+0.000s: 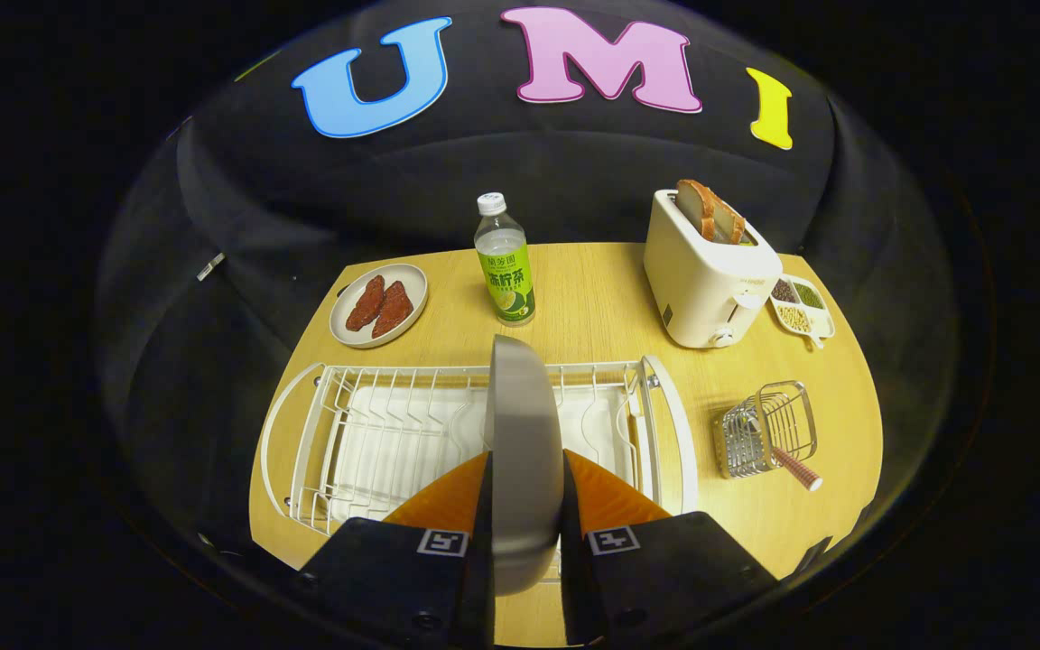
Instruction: Take the plate from the dish rack, then take the spoon from the basket and place it into the plate.
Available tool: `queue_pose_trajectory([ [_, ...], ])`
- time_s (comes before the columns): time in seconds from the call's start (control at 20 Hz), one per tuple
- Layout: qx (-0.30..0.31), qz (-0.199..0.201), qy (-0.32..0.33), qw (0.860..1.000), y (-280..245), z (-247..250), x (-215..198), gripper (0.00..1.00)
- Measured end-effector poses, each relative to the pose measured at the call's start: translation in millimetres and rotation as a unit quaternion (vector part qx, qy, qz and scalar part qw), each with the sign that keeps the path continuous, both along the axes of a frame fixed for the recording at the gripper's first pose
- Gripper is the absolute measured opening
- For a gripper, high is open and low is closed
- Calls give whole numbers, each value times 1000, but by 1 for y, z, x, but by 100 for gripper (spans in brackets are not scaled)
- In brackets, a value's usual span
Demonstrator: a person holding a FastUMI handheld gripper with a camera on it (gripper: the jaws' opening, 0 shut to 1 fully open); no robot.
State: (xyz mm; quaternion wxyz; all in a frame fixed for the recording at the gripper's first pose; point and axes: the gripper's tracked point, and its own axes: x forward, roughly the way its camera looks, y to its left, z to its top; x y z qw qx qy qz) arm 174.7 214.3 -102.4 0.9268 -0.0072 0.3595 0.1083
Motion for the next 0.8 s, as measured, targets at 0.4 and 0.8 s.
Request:
queue_pose_trajectory([
  [0.4,5,1,-14,1000,-12,22,5,24],
  [0.8,4,26,-49,998,-65,37,-16,23],
])
